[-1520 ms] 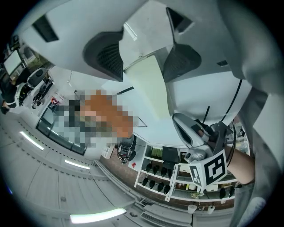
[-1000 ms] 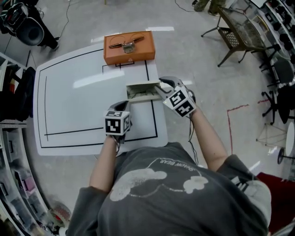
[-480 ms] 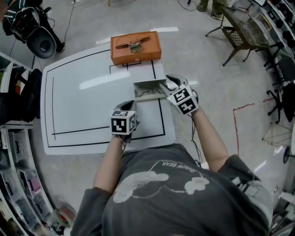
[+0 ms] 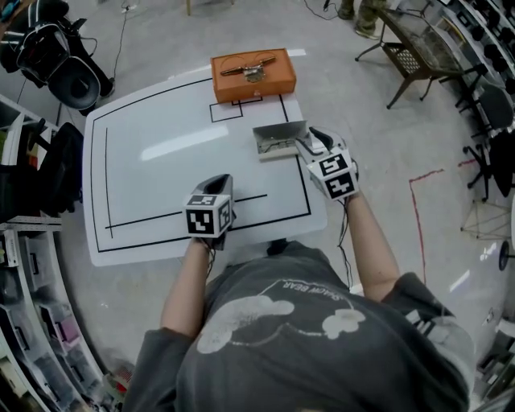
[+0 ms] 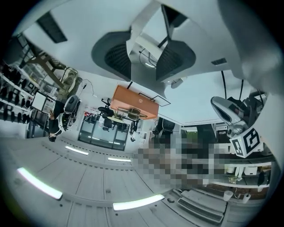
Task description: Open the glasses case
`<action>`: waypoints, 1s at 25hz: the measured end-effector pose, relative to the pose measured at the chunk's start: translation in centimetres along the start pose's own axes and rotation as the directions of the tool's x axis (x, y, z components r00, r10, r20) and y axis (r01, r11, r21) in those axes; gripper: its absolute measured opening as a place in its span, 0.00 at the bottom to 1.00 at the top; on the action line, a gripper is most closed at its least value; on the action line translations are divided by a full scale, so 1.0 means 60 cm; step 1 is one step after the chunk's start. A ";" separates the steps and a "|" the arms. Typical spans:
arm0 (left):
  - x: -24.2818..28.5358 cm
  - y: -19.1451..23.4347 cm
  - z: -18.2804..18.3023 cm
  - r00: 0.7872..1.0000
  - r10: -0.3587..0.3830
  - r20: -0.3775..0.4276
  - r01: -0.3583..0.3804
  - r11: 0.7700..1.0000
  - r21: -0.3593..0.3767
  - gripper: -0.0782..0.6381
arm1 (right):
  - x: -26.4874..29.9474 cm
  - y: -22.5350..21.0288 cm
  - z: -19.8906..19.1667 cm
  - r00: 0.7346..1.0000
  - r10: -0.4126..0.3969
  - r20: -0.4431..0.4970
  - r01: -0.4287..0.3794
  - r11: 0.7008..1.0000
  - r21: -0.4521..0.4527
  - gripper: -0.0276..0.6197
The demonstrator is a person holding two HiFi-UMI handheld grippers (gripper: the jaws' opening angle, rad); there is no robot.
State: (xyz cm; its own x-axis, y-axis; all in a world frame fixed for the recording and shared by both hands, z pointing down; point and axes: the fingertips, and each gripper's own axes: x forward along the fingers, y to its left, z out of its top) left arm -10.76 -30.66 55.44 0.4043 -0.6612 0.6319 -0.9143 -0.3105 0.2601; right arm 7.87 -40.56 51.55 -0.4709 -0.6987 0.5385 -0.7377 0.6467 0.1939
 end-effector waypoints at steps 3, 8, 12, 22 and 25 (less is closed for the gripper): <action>-0.038 0.023 -0.008 1.000 -0.007 0.019 0.007 1.000 0.000 0.11 | -0.014 0.041 0.017 0.999 -0.024 0.021 0.024 1.000 0.008 0.31; -0.103 0.054 -0.022 0.998 -0.031 0.049 0.030 0.999 0.015 0.11 | -0.043 0.114 0.040 0.997 -0.070 0.043 0.069 0.997 0.021 0.22; -0.158 0.075 -0.031 0.996 -0.057 0.074 0.055 0.998 0.035 0.11 | -0.072 0.168 0.058 0.992 -0.114 0.062 0.110 0.992 0.067 0.15; -0.283 0.096 -0.084 0.977 -0.159 0.145 0.149 0.985 0.083 0.11 | -0.159 0.315 0.060 0.973 -0.214 0.083 0.199 0.966 0.164 0.04; -0.305 0.093 -0.094 0.969 -0.181 0.167 0.168 0.981 0.094 0.11 | -0.177 0.363 0.048 0.974 -0.215 0.066 0.199 0.960 0.197 0.04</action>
State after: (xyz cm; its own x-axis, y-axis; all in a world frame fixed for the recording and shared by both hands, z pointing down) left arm -23.43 -16.41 49.45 0.5617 -0.6985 0.4433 -0.8273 -0.4796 0.2927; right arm -4.59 -19.97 47.69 -0.3320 -0.8401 0.4290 -0.8970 0.4218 0.1318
